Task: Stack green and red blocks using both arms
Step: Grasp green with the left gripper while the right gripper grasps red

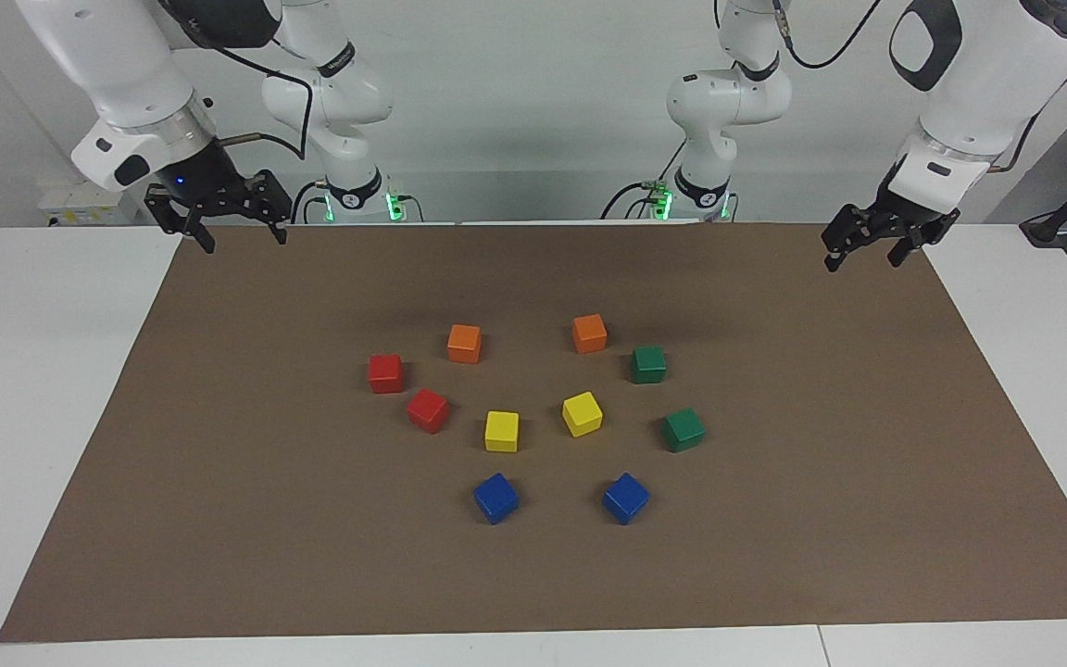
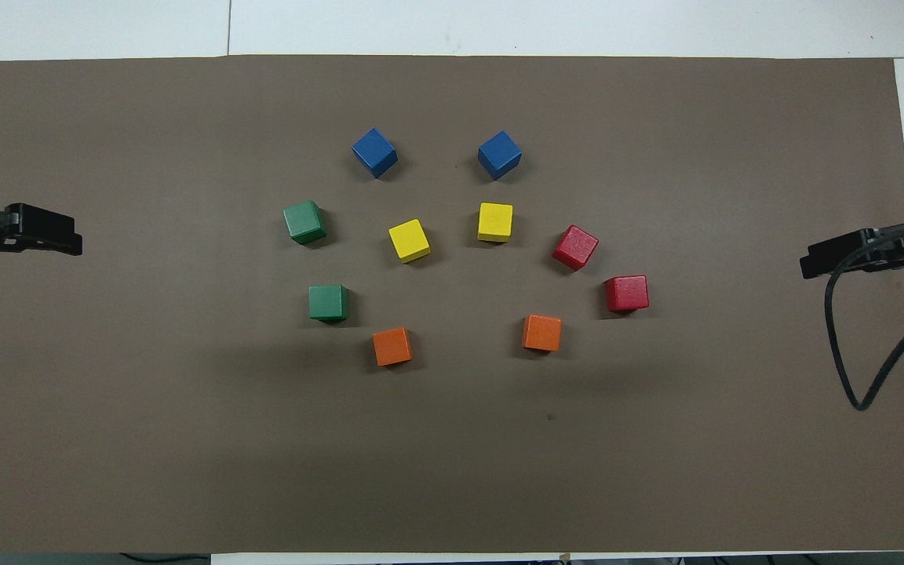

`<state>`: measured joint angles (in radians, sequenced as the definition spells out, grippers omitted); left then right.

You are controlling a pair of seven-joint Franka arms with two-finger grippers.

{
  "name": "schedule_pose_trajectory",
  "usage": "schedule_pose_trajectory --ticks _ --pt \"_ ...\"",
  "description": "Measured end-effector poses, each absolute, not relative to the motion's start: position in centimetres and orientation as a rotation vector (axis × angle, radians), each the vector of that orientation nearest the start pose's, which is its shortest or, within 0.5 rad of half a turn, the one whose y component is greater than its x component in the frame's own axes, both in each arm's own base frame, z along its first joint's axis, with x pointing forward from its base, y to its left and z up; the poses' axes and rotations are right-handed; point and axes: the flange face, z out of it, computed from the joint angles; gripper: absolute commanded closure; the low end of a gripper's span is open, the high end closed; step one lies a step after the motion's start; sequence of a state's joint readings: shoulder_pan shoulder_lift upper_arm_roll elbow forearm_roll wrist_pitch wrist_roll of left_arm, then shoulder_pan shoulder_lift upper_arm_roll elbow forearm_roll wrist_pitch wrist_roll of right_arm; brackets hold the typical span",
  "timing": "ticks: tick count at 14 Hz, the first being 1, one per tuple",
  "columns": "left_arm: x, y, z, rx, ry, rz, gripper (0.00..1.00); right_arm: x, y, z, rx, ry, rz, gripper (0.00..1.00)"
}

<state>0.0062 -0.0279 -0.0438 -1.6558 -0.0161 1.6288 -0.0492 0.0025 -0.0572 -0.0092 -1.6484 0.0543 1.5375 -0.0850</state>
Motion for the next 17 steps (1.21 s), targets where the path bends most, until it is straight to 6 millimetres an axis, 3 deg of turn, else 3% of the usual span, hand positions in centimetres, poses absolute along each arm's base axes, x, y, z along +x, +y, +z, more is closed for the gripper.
schedule_pose_trajectory --ticks 8,11,14,17 --pt "54.9 -2.3 60.5 -3.156 -0.019 0.000 0.00 53.2 0.0 61.6 -3.135 -0.135 0.088 0.00" --pt "54.8 -2.6 59.9 -3.157 -0.004 0.016 0.00 53.4 0.6 61.2 -3.140 -0.055 0.086 0.00" --pt "54.3 -4.4 58.4 -3.156 0.045 0.009 0.00 54.8 4.9 58.9 -3.142 0.087 0.025 0.00" --pt "53.5 -8.0 56.1 -3.153 0.142 -0.014 0.00 57.1 8.9 53.7 -3.138 0.185 0.017 0.00"
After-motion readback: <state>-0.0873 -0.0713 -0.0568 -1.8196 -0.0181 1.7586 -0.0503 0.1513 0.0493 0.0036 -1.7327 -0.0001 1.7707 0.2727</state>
